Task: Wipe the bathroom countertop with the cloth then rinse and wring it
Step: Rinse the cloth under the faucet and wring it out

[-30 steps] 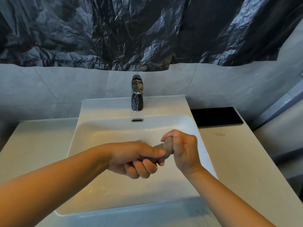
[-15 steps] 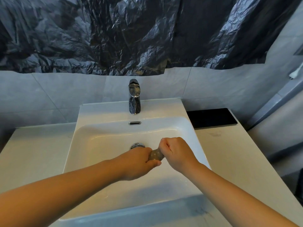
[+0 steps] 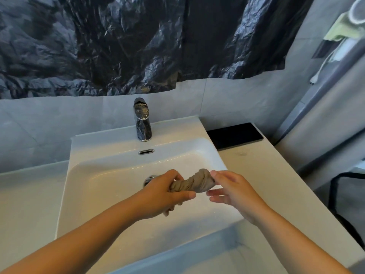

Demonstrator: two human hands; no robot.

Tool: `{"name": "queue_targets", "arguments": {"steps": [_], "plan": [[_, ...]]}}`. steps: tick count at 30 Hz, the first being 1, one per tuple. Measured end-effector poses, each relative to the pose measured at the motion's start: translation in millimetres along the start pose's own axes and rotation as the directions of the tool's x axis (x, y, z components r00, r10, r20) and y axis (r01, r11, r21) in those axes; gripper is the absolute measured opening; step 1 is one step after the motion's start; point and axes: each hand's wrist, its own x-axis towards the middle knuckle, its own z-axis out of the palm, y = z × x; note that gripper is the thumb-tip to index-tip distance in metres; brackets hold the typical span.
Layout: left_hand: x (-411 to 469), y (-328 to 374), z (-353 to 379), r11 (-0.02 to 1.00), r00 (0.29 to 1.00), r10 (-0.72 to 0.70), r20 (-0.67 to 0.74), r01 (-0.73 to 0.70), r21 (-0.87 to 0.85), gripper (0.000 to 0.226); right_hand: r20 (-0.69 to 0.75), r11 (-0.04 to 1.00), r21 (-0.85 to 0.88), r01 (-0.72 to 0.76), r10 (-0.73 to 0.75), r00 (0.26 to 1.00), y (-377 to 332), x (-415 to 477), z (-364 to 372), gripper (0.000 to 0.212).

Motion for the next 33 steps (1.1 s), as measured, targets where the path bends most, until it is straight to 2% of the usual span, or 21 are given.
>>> {"name": "queue_targets", "arguments": {"steps": [4, 8, 11, 14, 15, 17, 19, 21, 22, 24, 26, 27, 29, 31, 33], "plan": [[10, 19, 25, 0.979, 0.996, 0.057, 0.071, -0.042, -0.2, 0.03, -0.002, 0.989, 0.14, 0.055, -0.055, 0.998, 10, -13, -38, 0.017], [37, 36, 50, 0.858, 0.995, -0.079, 0.058, 0.098, -0.505, 0.029, 0.017, 0.954, 0.257, 0.157, -0.167, 0.986, 9, -7, -84, 0.019], [70, 56, 74, 0.817, 0.986, -0.159, -0.051, 0.102, -0.568, 0.023, 0.096, 0.909, 0.403, 0.109, -0.16, 0.982, 3, 6, -124, 0.026], [107, 85, 104, 0.871, 0.973, -0.138, -0.186, 0.029, -0.491, 0.015, 0.105, 0.878, 0.479, 0.019, -0.079, 0.991, -5, 31, -172, 0.022], [119, 96, 114, 0.914, 0.966, -0.09, -0.244, -0.017, -0.405, 0.011, 0.081, 0.885, 0.466, -0.007, -0.035, 0.996, -9, 40, -188, 0.023], [144, 112, 132, 0.989, 0.933, 0.117, -0.34, -0.14, -0.042, 0.01, 0.051, 0.907, 0.41, -0.098, 0.085, 0.995, -13, 62, -219, 0.027], [166, 128, 149, 0.939, 0.908, 0.301, -0.291, -0.229, 0.258, 0.014, 0.152, 0.891, 0.363, -0.273, 0.233, 0.961, -12, 80, -245, 0.041], [183, 140, 163, 0.913, 0.9, 0.338, -0.276, -0.242, 0.328, 0.015, 0.299, 0.898, 0.244, -0.367, 0.291, 0.909, -8, 93, -267, 0.054], [190, 145, 168, 0.925, 0.897, 0.317, -0.307, -0.221, 0.311, 0.015, 0.338, 0.913, 0.202, -0.356, 0.276, 0.9, -7, 99, -276, 0.053], [204, 152, 173, 0.976, 0.885, 0.198, -0.421, -0.139, 0.168, 0.016, 0.324, 0.942, 0.215, -0.258, 0.18, 0.929, -6, 110, -291, 0.043], [223, 155, 171, 0.991, 0.864, -0.055, -0.5, -0.014, -0.134, 0.026, 0.234, 0.964, 0.249, -0.097, 0.038, 0.972, -6, 122, -301, 0.037], [234, 156, 168, 0.952, 0.856, -0.202, -0.477, 0.057, -0.302, 0.033, 0.178, 0.975, 0.221, -0.006, -0.035, 0.983, -6, 130, -305, 0.035], [257, 152, 166, 0.848, 0.844, -0.408, -0.347, 0.209, -0.487, 0.044, 0.095, 0.982, 0.072, 0.175, -0.181, 0.979, -9, 146, -310, 0.037], [282, 143, 166, 0.801, 0.829, -0.48, -0.287, 0.281, -0.528, 0.051, 0.054, 0.962, 0.007, 0.272, -0.272, 0.961, -8, 167, -312, 0.041], [310, 134, 166, 0.862, 0.804, -0.443, -0.397, 0.26, -0.435, 0.05, -0.01, 0.965, 0.001, 0.263, -0.263, 0.965, -3, 194, -313, 0.042]]}}
